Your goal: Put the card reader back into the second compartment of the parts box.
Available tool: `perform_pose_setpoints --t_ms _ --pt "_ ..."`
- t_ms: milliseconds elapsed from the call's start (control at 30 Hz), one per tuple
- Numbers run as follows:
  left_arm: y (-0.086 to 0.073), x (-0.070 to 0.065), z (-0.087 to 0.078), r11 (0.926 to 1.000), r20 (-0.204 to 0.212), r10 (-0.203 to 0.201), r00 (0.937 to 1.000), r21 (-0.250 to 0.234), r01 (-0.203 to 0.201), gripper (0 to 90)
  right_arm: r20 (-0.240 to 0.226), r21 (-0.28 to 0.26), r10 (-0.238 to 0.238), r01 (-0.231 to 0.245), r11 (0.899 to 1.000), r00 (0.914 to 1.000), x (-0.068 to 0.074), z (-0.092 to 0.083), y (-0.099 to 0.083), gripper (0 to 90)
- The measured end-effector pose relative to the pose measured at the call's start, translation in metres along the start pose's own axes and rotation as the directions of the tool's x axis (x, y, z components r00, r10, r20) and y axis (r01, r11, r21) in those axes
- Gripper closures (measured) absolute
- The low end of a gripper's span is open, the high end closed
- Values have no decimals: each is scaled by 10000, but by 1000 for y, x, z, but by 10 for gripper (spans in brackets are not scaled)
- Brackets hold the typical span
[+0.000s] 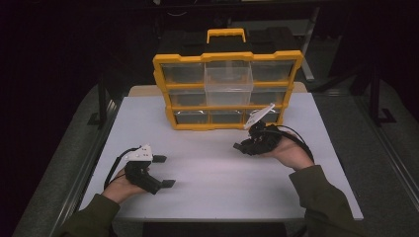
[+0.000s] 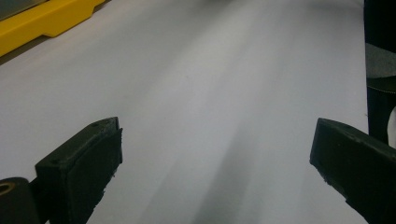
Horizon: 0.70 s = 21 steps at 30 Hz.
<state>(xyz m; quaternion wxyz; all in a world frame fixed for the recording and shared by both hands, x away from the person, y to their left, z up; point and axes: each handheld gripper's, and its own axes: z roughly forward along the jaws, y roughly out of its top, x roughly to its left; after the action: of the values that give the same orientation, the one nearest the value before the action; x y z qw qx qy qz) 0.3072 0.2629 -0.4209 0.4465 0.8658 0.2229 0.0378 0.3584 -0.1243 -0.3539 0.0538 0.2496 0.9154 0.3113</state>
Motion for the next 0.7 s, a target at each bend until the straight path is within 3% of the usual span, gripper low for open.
perform_pose_setpoints --t_ms 700 --pt "-1 -1 2 9999 36 -113 9999 87 112 0 410 -192 -6 14 9998 9992 -18 -69 23 722"
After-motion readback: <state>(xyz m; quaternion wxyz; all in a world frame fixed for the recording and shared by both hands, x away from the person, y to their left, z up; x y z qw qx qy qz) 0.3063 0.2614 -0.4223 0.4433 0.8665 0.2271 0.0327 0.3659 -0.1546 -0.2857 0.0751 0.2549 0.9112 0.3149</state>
